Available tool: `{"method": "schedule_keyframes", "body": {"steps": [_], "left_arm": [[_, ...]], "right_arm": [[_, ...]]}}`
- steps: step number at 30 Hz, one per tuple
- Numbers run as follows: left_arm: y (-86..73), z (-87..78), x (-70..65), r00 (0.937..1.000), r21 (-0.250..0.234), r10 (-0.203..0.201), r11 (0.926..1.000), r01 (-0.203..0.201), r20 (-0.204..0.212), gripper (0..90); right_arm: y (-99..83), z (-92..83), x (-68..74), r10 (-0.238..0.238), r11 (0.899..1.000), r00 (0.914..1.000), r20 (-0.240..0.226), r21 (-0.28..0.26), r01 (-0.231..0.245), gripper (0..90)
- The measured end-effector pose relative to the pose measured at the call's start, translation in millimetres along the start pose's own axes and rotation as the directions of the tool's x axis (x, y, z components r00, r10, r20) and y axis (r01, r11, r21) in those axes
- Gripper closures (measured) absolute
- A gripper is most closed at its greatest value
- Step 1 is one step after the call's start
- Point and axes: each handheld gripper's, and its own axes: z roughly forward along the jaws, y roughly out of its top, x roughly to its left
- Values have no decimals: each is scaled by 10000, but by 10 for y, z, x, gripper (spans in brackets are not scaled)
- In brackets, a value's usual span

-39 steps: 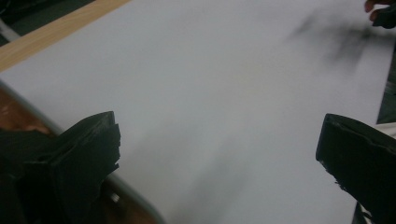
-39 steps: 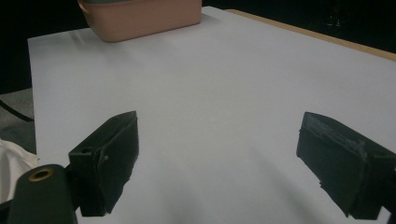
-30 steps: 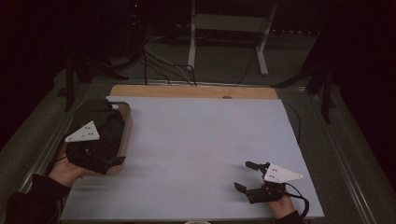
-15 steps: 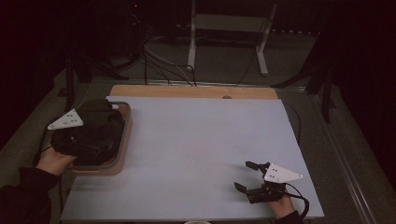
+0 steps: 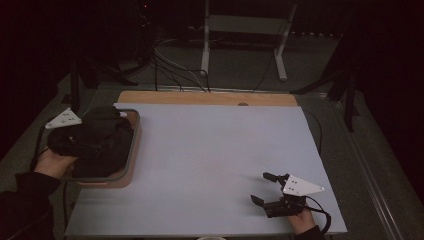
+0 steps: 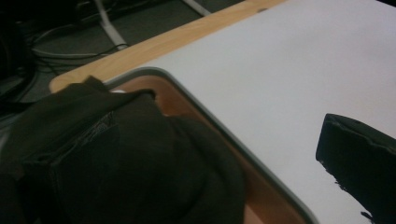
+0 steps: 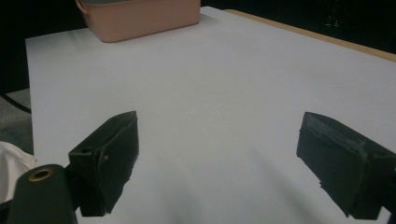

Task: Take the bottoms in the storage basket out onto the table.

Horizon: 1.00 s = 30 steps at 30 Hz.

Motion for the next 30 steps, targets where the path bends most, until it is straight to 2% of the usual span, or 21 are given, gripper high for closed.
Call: {"method": "schedule_keyframes", "body": {"steps": [2,3,5,6,11,12,17,19,21,26,28,30], "left_arm": [[17,4,59,9997,33,-146,9999,147,-212,3],[27,7,89,9984,59,-236,9997,239,-515,3],[48,17,140,9968,131,-379,9992,389,-708,3],[60,25,158,9943,174,-496,9985,515,-946,3],[92,96,208,9924,384,-625,9970,669,-1061,3],[98,116,210,9911,435,-583,9970,639,-1195,3],[100,223,212,9919,730,-464,9958,553,-1185,3],[80,277,226,9926,954,-481,9937,589,-1113,3],[41,341,247,9905,1220,-582,9898,735,-1244,3],[-67,496,238,9914,1826,-114,9825,354,-1307,3],[-92,550,240,9900,1943,20,9806,257,-1410,3],[-105,590,234,9852,1908,292,9816,37,-1692,3]], "right_arm": [[0,4,3,0,10000,10000,-14,18,0,131],[-1,5,4,11,10000,10000,-40,25,-11,130],[0,6,6,-13,10000,10000,-38,31,13,130],[0,5,5,-7,10000,10000,-44,27,7,130],[0,6,4,-12,10000,10000,-49,26,12,131],[-1,7,4,-13,10000,10000,-57,26,13,130],[-1,7,5,-3,10000,10000,-67,36,3,130],[-1,9,3,5,10000,10000,-74,45,-5,131],[-2,12,4,-5,10000,10000,-93,51,5,130],[-2,8,1,-11,10000,10000,-81,59,12,131],[-2,14,2,-21,10000,10000,-83,68,21,131],[-2,15,3,-27,10000,9999,-98,65,27,131]]}}
